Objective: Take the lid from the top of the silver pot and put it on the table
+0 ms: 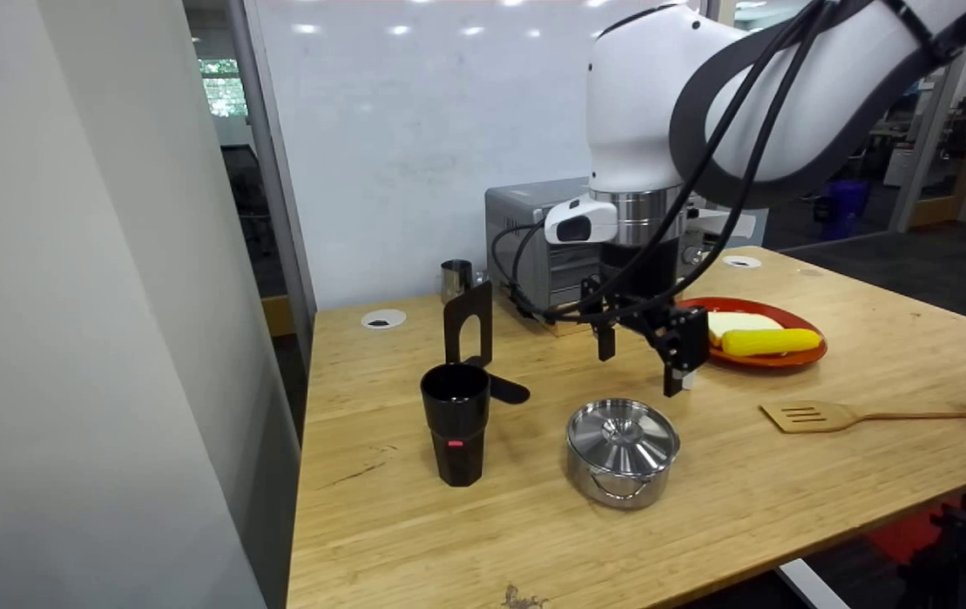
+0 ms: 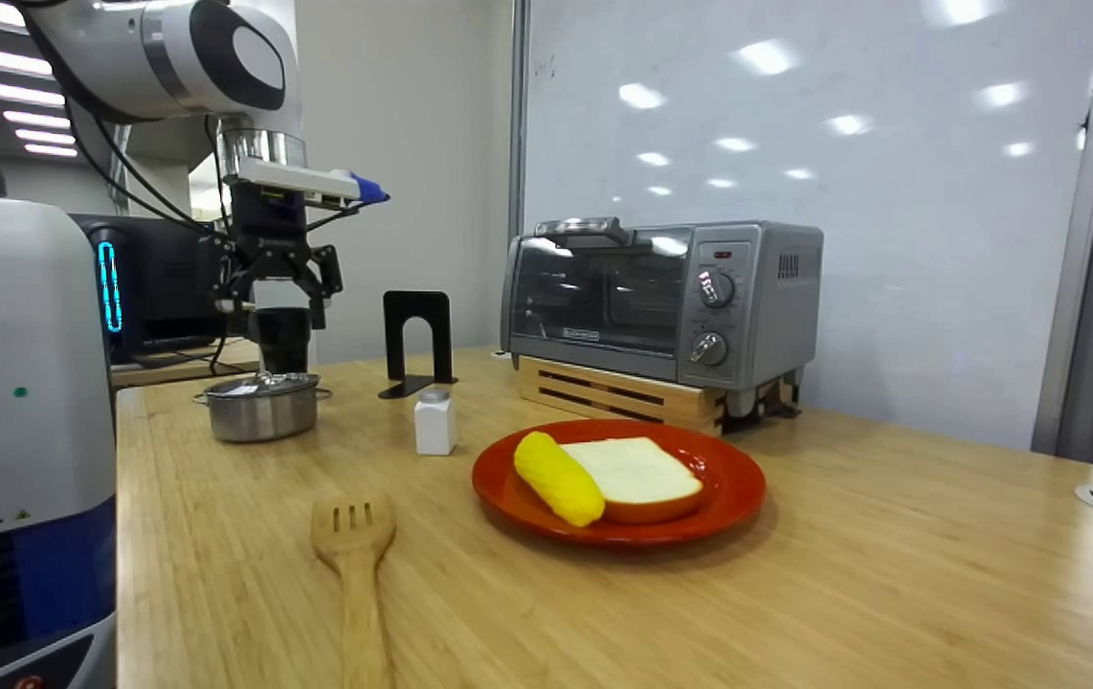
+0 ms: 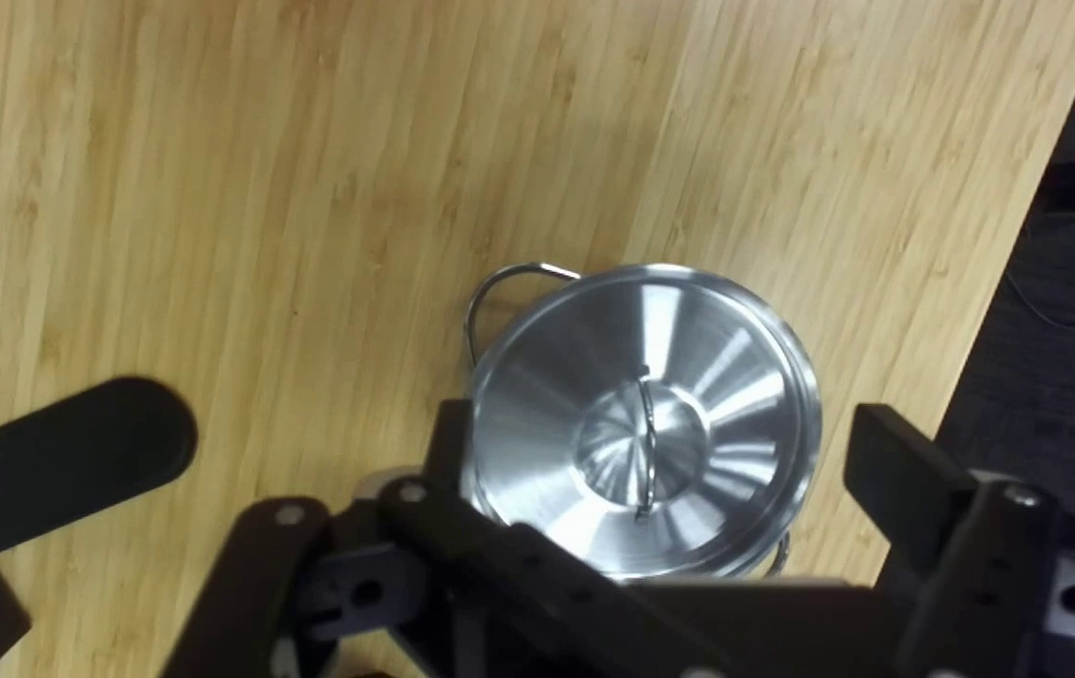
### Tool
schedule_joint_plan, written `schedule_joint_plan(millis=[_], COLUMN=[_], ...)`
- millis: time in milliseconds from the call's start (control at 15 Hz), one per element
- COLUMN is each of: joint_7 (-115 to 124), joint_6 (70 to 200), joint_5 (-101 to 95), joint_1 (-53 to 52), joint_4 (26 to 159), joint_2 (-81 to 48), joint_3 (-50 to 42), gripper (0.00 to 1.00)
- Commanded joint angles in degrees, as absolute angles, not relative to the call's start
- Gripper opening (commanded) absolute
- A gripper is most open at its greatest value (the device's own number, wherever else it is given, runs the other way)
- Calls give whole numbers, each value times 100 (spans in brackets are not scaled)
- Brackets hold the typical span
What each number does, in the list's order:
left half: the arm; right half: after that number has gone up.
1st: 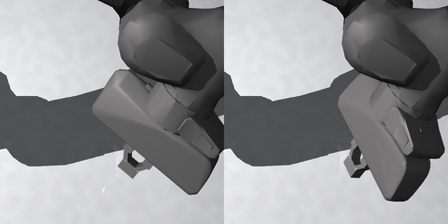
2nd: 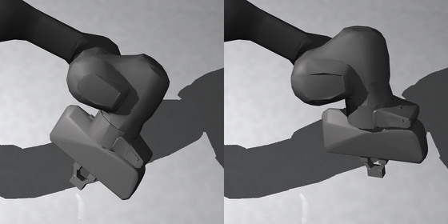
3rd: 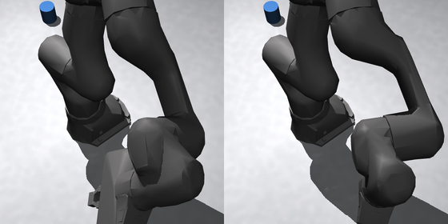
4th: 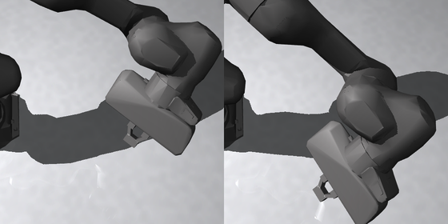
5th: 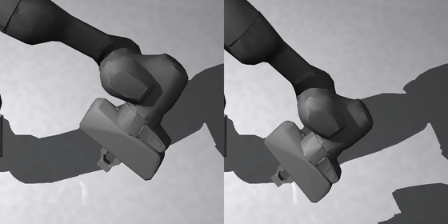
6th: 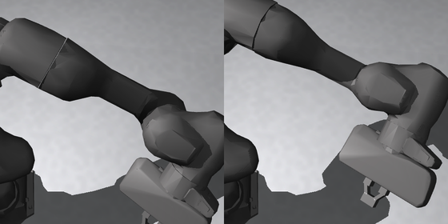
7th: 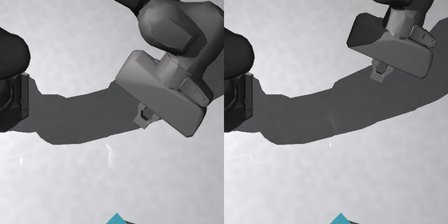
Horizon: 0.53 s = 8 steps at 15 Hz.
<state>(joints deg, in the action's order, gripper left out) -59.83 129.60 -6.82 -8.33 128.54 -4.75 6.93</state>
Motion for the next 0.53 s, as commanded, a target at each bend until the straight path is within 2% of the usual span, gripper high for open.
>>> schedule_joint_plan(millis=[0,467], joint_7=[-6267,-6189], joint_6=[13100,13116], joint_5=[-404,-493], joint_1=[-776,-784], joint_4=[12689,12634], joint_2=[-809,-1027], joint_3=[831,965], gripper=[100,100])
